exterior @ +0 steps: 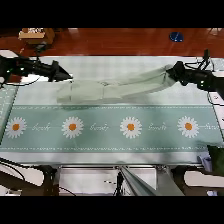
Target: Fold the shirts.
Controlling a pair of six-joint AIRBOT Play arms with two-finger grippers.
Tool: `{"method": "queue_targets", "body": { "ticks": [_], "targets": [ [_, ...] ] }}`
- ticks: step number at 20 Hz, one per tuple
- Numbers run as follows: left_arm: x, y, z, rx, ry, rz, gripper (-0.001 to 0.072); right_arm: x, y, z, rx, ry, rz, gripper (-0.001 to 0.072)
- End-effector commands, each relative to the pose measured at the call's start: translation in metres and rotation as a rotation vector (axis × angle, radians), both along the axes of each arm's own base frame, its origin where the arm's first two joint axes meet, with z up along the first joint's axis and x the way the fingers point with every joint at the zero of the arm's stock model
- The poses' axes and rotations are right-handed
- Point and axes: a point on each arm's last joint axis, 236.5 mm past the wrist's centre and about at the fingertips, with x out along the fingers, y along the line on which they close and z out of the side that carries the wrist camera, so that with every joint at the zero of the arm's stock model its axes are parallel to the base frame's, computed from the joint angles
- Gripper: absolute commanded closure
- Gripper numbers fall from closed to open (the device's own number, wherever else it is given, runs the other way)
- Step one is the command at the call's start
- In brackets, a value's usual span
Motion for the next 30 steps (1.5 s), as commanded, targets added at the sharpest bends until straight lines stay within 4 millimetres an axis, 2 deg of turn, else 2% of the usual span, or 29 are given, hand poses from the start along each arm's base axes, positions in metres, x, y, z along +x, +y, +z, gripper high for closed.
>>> {"method": "queue_targets", "body": {
  "ticks": [1,4,7,10,14,20,24,25,27,29,30],
  "targets": [
    [0.010,-0.053,0.006,-0.017,-0.062,-0.015,0.0669,-0.023,0.016,0.053,-0.013,-0.061,0.069,0.0688],
    [0.008,-0.108,0.003,-0.004,-0.112,-0.055,0.0668,-0.048,0.030,0.091,-0.022,-0.086,0.113,0.0687],
    [-0.007,-0.161,-0.004,0.005,-0.137,-0.119,0.0686,-0.075,0.036,0.123,-0.061,-0.094,0.110,0.0688],
    [-0.018,-0.203,-0.009,0.012,-0.173,-0.147,0.0686,-0.103,0.044,0.152,-0.081,-0.104,0.096,0.0687],
    [-0.044,-0.250,-0.018,0.015,-0.185,-0.208,0.0687,-0.136,0.049,0.176,-0.110,-0.102,0.063,0.0687],
    [-0.099,-0.310,-0.053,0.017,-0.091,-0.305,0.0687,-0.174,0.055,0.210,-0.086,-0.142,0.029,0.0687],
    [-0.162,-0.367,-0.068,-0.037,-0.015,-0.391,0.0687,-0.186,0.039,0.218,-0.145,-0.162,-0.033,0.0687],
    [-0.168,-0.376,-0.074,-0.020,-0.056,-0.408,0.0687,-0.187,0.039,0.218,-0.147,-0.161,-0.036,0.0687],
    [-0.161,-0.366,-0.082,0.041,-0.115,-0.432,0.0688,-0.191,0.044,0.215,-0.135,-0.141,-0.017,0.0687],
    [-0.135,-0.332,-0.074,0.092,-0.153,-0.433,0.0688,-0.192,0.038,0.210,-0.171,-0.131,-0.021,0.0687],
    [-0.117,-0.309,-0.063,0.117,-0.180,-0.420,0.0689,-0.191,0.033,0.208,-0.196,-0.128,-0.032,0.0688]
  ]
}}
